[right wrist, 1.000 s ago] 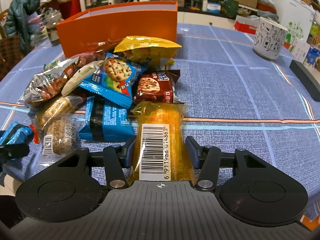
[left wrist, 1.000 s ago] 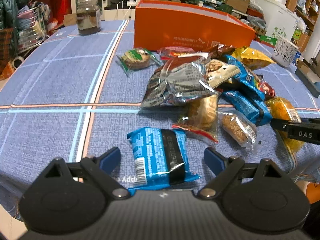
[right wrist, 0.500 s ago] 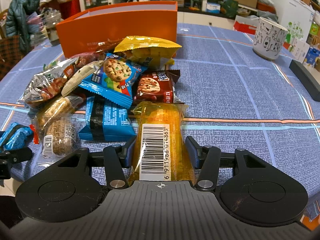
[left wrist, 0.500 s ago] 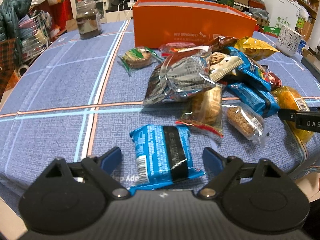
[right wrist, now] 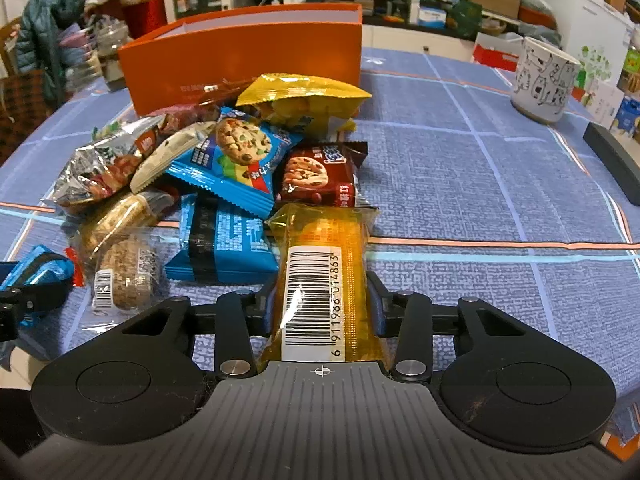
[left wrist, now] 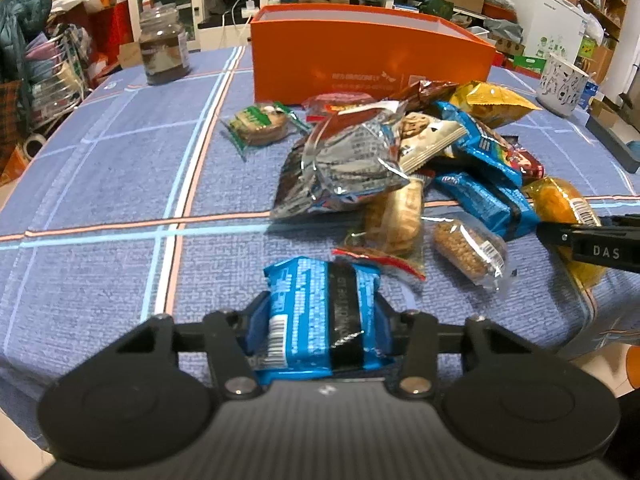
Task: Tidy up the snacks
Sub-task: 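Close right tool on the yellow barcode bar while left tool holds blue wafer bar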
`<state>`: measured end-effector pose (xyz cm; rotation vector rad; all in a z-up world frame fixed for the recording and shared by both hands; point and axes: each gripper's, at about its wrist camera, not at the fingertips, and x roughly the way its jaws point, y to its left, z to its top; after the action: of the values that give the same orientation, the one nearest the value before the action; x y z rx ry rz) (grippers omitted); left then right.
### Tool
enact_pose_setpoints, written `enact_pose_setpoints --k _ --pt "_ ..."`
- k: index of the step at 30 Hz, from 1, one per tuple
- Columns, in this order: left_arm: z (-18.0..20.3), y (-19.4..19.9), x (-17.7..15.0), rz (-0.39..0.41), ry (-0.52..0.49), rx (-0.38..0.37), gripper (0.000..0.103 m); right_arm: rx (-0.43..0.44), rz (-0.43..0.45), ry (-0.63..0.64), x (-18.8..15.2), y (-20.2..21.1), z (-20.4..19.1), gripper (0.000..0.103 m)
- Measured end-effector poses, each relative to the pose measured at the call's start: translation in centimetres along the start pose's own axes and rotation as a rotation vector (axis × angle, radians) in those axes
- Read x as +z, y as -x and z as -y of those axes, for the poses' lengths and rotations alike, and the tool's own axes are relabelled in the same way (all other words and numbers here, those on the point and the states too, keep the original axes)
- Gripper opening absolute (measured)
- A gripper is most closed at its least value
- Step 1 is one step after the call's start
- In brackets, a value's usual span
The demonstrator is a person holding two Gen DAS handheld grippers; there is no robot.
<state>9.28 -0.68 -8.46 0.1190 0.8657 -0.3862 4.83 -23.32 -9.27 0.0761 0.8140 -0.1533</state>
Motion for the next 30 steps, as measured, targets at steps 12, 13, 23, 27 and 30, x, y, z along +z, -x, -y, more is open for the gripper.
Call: enact_pose_setpoints --k 12,13,23,27,30 --pt "0.0 0.6 0.3 0.035 -0.025 0.054 0.048 0.005 0.008 0.005 0.0 0.2 -0.1 0.024" --pt "0.0 0.6 0.3 0.032 -0.027 0.061 0.048 0.004 0.007 0.005 0.0 0.2 -0.1 0.024" --pt "0.0 0.4 0.7 0.031 -0.03 0.08 0.048 0.002 0.011 -0.003 -0.1 0.6 0.3 0.024" --pt "-0.3 0.0 0.8 0.027 -0.023 0.101 0.048 0.009 0.028 -0.006 0.0 1.2 0.3 0.024" --pt "-0.4 0.0 1.0 0.031 -0.018 0.109 0.048 0.011 0.037 -0.011 0.0 1.5 0.5 0.024"
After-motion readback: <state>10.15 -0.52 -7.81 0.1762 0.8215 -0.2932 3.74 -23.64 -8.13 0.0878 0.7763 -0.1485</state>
